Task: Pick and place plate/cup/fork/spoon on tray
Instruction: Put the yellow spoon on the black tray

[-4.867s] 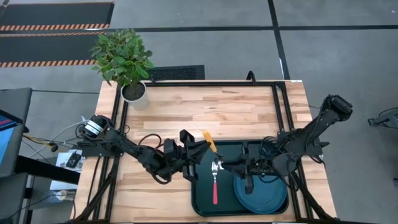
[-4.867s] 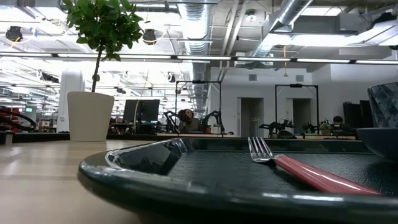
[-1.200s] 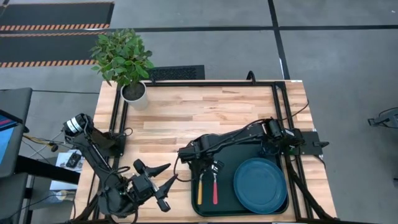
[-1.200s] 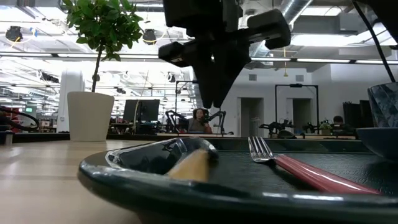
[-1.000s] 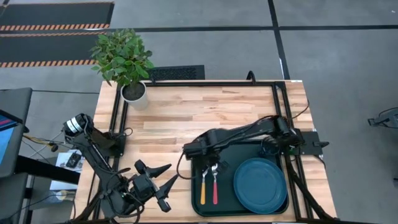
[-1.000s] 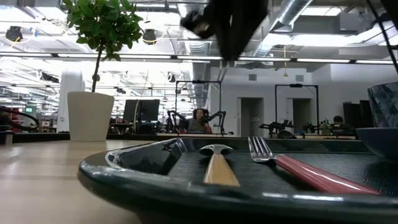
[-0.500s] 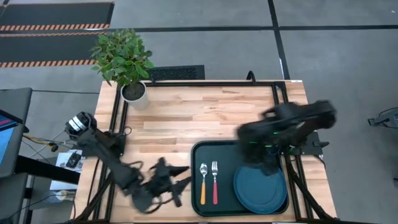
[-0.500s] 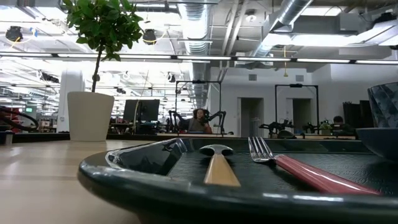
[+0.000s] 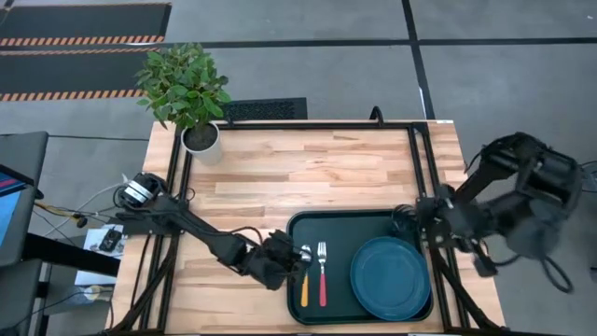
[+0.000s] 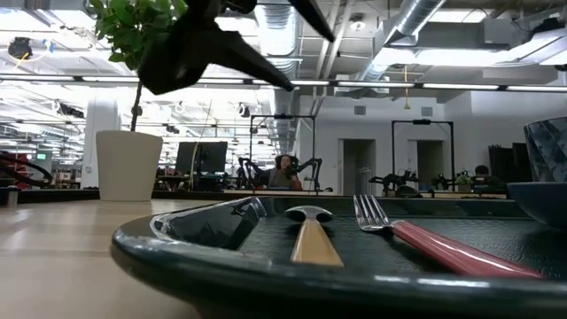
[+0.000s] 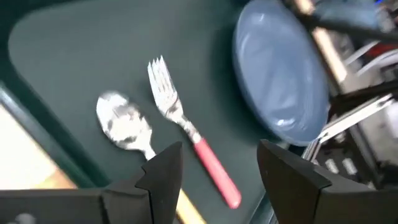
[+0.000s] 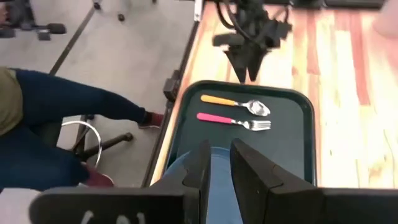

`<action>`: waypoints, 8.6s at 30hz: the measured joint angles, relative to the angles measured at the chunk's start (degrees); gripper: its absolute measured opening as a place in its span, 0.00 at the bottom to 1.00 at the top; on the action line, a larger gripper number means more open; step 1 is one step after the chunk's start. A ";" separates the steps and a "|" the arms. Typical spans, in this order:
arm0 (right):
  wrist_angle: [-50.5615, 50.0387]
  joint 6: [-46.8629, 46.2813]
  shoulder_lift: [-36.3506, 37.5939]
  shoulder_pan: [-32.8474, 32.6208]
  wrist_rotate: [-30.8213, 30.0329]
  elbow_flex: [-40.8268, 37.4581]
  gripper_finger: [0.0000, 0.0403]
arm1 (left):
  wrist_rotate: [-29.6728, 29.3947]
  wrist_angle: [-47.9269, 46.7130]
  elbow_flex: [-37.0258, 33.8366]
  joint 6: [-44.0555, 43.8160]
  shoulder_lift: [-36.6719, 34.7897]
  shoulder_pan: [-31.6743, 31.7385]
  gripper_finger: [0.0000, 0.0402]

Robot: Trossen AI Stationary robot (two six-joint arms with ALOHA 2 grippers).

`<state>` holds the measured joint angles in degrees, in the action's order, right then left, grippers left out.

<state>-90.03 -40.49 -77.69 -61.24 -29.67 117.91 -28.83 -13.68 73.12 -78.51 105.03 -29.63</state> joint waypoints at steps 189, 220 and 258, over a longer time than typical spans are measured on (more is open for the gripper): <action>20.19 -37.25 -1.68 1.17 -22.99 -45.79 0.28 | 10.64 -67.64 55.11 -12.12 30.08 4.27 0.00; 24.03 -33.85 -1.77 2.41 -22.69 -47.65 0.28 | 13.31 -63.43 55.01 -13.26 35.78 5.53 0.00; 37.08 -19.84 -1.83 6.09 -14.19 -51.77 0.28 | 4.03 -72.23 60.70 -8.42 34.12 3.21 0.28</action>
<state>-52.94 -60.33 -79.53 -55.14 -43.86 66.14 -24.80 -85.91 133.82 -86.94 139.15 -26.41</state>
